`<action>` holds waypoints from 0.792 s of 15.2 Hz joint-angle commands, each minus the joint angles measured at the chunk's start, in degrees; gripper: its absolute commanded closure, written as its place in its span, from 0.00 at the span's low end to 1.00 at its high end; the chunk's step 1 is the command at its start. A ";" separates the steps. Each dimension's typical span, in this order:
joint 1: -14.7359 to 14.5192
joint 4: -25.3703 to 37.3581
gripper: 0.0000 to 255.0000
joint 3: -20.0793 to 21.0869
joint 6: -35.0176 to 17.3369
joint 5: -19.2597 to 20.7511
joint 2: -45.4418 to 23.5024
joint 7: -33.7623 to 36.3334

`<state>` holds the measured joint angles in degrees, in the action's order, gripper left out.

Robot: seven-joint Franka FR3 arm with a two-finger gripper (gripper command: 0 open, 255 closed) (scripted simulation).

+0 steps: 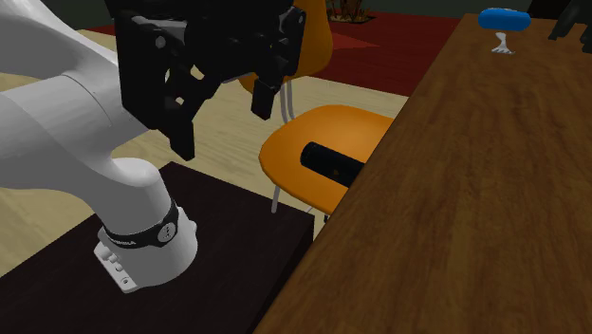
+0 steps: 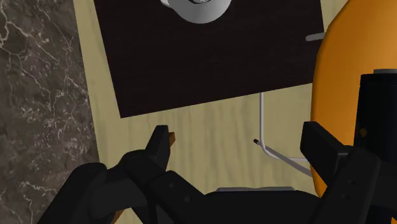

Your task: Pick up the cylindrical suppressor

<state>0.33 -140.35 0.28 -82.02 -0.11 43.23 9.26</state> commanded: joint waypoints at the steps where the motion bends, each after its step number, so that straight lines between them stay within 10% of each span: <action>1: 0.00 0.00 0.00 0.00 0.00 0.00 0.00 0.00; 12: -3.99 -8.37 0.00 11.88 -22.57 -10.71 -4.97 14.89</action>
<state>-3.31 -148.31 10.84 -101.75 -9.88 39.63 22.65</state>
